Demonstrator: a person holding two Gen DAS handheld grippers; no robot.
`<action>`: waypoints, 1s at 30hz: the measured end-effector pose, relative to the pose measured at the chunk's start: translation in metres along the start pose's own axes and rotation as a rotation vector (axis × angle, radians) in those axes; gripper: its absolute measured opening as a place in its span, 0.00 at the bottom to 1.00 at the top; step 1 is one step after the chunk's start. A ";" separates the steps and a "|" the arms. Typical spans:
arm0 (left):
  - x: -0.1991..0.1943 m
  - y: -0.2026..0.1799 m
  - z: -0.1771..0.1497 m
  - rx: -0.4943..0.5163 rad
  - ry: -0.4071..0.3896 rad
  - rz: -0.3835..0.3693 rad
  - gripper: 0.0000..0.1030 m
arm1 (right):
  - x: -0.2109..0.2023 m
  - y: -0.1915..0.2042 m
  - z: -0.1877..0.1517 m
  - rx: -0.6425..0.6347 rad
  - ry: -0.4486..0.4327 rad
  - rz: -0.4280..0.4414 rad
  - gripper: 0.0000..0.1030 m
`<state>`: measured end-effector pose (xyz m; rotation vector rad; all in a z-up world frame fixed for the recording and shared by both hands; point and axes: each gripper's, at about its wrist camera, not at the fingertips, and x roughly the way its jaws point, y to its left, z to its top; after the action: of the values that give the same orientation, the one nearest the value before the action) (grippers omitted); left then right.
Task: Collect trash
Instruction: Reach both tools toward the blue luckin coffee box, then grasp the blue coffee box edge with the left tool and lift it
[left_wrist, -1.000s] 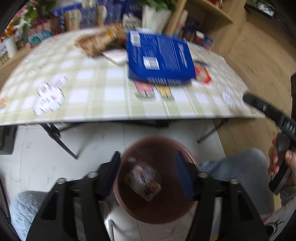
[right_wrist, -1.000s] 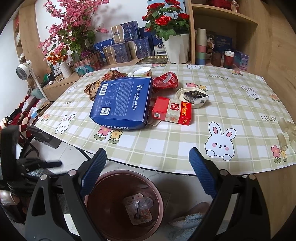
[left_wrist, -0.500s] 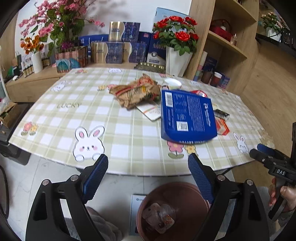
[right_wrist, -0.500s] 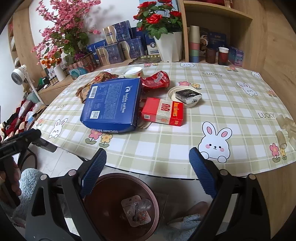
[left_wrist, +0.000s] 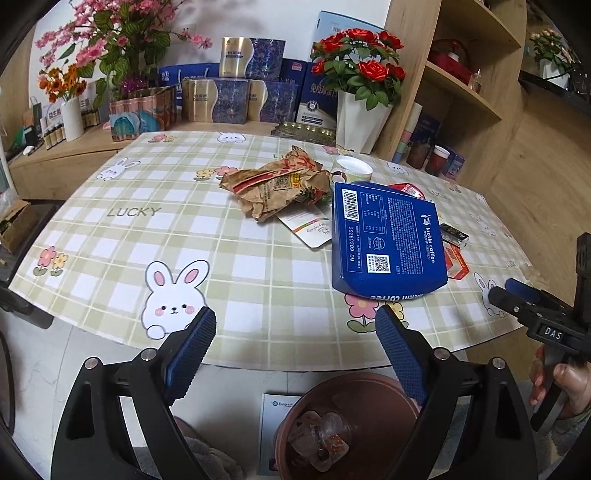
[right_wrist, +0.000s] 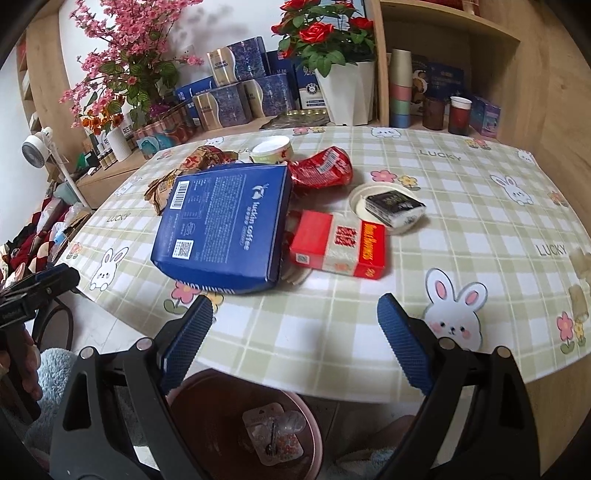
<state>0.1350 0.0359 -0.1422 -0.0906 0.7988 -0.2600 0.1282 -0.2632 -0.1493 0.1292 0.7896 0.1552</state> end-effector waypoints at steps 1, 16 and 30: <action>0.002 -0.001 0.002 0.001 0.000 -0.005 0.83 | 0.002 0.001 0.001 -0.002 0.000 0.002 0.87; 0.022 -0.002 0.012 -0.004 0.015 -0.037 0.83 | 0.034 0.022 0.018 -0.089 0.037 0.042 0.46; 0.044 -0.003 0.021 -0.025 0.046 -0.098 0.83 | 0.059 0.033 0.028 -0.107 0.069 0.049 0.19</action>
<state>0.1790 0.0208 -0.1575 -0.1475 0.8448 -0.3459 0.1865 -0.2218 -0.1654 0.0418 0.8456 0.2494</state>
